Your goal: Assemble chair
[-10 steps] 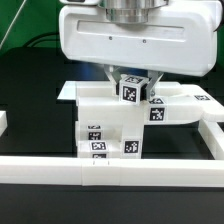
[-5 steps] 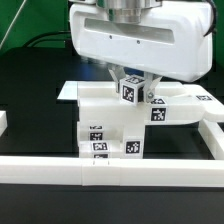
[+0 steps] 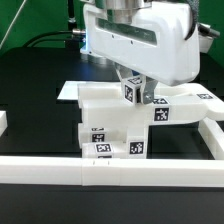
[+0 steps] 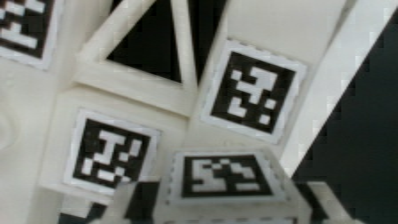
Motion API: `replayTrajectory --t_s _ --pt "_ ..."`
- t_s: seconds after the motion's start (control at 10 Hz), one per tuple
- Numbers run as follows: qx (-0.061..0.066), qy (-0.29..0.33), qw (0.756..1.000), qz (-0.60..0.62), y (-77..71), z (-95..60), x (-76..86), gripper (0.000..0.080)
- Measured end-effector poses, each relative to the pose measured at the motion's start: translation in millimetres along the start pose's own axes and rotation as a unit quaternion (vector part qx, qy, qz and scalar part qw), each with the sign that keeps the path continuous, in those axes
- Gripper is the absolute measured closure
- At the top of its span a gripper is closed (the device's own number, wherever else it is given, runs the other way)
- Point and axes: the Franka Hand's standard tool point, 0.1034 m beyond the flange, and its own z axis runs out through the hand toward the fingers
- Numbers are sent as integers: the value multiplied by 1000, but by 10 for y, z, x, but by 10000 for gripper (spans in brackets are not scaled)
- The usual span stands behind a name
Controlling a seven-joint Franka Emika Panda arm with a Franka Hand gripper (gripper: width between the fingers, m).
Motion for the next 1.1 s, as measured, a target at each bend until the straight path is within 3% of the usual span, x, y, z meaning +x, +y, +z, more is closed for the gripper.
replayTrajectory --t_s 0.1,0.2,0.3,0.5,0.9,1.0,1.1 --pt "1 0 1000 15 -3 0 -3 533" --pt "1 0 1000 18 -5 1 -7 452" --pt "1 0 1000 7 -4 1 -7 452" --pt "-1 -2 1000 -17 -12 -10 6 205" --pt "-4 0 987 -159 -4 -8 12 151" --pt "-20 -2 967 -254 -1 -21 24 151" --pt "-23 -6 949 -315 -33 -25 39 151"
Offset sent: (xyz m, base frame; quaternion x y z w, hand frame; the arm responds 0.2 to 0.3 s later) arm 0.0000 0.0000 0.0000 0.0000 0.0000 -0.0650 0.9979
